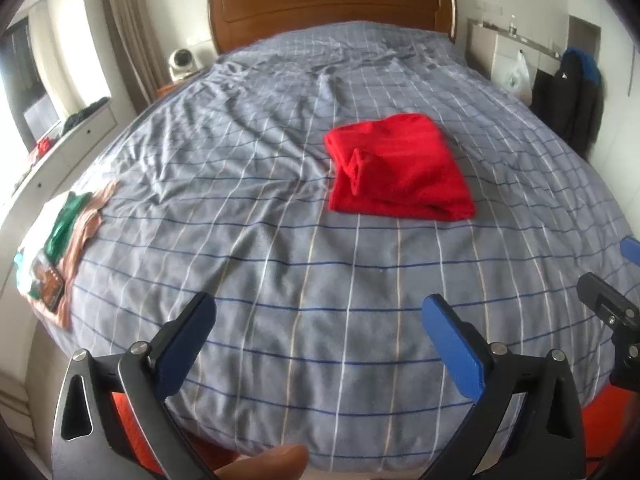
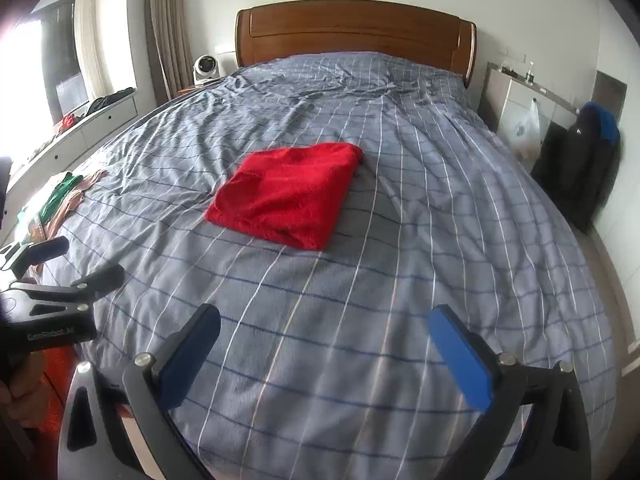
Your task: Fold small clothes
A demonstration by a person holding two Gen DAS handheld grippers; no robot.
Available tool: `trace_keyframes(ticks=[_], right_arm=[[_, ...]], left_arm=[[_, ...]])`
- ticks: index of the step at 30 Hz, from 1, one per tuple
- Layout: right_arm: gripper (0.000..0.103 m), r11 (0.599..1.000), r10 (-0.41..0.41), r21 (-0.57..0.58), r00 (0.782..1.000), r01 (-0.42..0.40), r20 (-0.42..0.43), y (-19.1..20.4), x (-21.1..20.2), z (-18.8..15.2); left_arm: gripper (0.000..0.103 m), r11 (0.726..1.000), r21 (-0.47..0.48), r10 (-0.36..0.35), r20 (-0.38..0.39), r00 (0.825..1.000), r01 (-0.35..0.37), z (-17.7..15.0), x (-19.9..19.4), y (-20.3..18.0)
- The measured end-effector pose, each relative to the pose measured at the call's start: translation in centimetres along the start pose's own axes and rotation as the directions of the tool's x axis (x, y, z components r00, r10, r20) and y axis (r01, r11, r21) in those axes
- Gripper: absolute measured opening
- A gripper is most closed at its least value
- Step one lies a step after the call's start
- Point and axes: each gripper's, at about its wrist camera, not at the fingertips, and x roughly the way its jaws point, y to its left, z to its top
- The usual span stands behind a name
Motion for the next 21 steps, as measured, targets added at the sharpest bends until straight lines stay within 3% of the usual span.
trace_keyframes(ticks=[6,12,21], right_arm=[[0.103,1.0,-0.001,0.014,1.0,0.001,-0.006,0.4,-0.5,-0.1],[0.103,1.0,0.006,-0.009,1.0,-0.006,-0.006,1.8,-1.2,0.0],[0.103,0.998,-0.047,-0.031,0.999,0.047,0.025,2.6,-2.7,0.6]], left_arm=[[0.103,0.999,-0.026,0.018,0.002,1.0,-0.018,0.0,-0.6,0.3],[0.103,1.0,0.011,0.0,0.001,1.0,0.0,0.0,-1.1,0.0],[0.103,0.998,0.036,0.044,0.081,0.996,-0.047,0.3,-2.7,0.5]])
